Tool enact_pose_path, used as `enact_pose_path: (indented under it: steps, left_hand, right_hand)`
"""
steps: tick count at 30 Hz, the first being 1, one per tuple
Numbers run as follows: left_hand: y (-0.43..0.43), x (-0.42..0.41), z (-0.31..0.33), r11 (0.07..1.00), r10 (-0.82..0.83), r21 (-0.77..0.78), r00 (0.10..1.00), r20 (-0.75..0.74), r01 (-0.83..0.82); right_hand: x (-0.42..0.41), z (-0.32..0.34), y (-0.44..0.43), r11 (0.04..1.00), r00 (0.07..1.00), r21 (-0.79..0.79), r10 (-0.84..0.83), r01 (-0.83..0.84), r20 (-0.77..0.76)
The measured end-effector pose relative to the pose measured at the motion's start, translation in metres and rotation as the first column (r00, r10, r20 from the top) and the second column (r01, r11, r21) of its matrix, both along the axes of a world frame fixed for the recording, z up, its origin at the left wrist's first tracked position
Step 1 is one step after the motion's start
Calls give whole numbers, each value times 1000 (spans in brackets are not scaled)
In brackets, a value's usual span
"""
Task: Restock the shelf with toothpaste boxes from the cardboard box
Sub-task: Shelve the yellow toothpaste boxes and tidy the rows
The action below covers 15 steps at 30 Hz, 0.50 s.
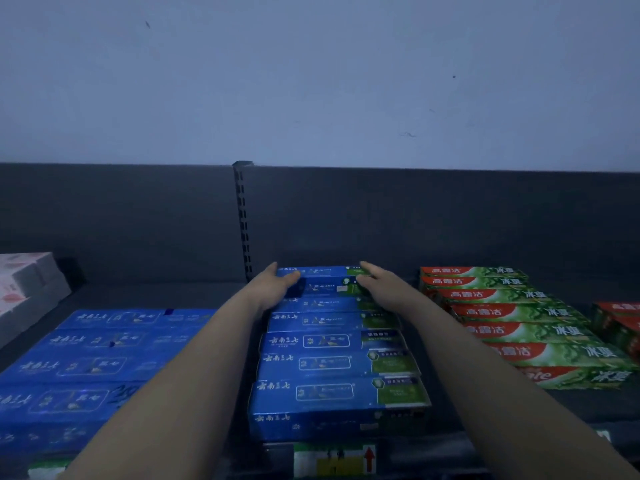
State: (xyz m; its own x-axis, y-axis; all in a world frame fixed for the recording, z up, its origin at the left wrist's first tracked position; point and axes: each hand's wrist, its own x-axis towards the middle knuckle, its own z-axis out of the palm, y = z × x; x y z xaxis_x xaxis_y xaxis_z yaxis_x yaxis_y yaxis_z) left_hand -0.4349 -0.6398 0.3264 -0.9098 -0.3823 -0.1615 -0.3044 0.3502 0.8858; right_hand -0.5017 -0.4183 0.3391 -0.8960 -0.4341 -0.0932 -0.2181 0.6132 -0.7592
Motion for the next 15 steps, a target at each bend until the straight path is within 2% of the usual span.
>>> enact_pose_path:
  steps: [6, 15]
  left_hand:
    - [0, 0, 2, 998, -40, -38, 999, 23, 41]
    - [-2, 26, 5, 995, -88, -51, 995, 42, 90]
  right_hand:
    - [-8, 3, 3, 997, 999, -58, -42, 44, 33]
    - [24, 2, 22, 993, 997, -87, -80, 81, 18]
